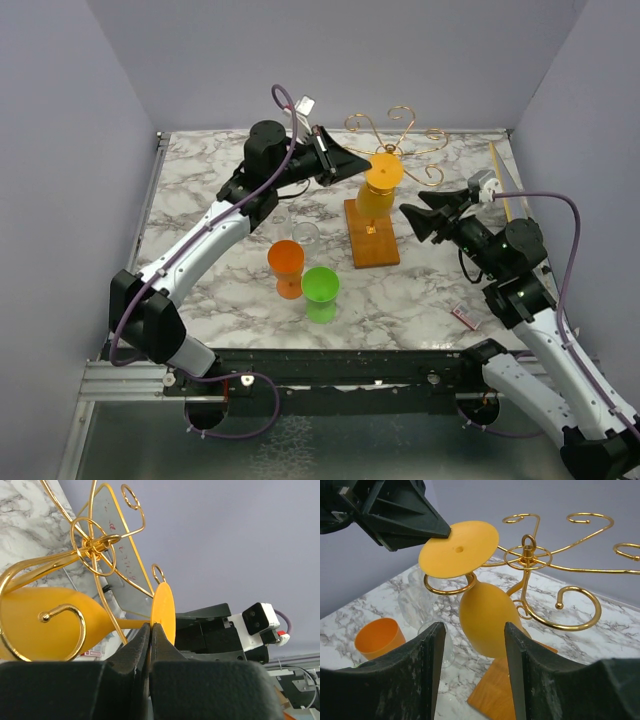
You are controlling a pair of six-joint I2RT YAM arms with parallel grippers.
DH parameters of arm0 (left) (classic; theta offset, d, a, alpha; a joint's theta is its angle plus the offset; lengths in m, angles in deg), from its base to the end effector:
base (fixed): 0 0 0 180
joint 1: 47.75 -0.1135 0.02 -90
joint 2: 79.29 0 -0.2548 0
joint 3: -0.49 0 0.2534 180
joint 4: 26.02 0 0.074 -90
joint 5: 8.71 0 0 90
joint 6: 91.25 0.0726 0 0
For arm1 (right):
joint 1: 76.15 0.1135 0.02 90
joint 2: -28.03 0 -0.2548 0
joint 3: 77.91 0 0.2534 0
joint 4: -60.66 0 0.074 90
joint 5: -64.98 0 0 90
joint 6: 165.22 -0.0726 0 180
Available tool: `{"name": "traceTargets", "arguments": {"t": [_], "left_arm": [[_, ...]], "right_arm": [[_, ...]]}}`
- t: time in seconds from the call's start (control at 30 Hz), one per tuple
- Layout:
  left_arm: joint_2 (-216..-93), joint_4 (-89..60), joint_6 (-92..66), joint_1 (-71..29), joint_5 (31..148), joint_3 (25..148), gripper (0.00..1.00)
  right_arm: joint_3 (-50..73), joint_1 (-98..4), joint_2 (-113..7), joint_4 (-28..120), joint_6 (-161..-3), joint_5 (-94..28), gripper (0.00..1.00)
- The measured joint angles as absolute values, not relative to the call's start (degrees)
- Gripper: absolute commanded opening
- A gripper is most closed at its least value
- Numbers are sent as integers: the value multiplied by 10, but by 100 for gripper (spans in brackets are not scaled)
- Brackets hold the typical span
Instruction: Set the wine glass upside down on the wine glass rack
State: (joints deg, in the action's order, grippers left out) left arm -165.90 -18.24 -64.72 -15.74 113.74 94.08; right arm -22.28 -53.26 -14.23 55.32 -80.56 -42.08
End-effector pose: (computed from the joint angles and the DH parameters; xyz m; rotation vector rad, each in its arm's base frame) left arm 0.3115 -0.2407 0.3968 0.0093 1.8822 -1.6745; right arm 0.1943 0.1052 0.3635 -0.4669 1.3897 0.6156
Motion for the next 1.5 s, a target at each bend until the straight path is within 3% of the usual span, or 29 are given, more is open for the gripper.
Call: {"name": "traceTargets", "arguments": {"t": [1.13, 1.5], "left_arm": [[-1616, -135, -605, -130, 1158, 934, 0], [-1658, -111, -574, -127, 1152, 981, 21]], "right_arm": [[-167, -532, -89, 436, -937, -272, 58], [-158, -532, -80, 408, -952, -253, 58]]}}
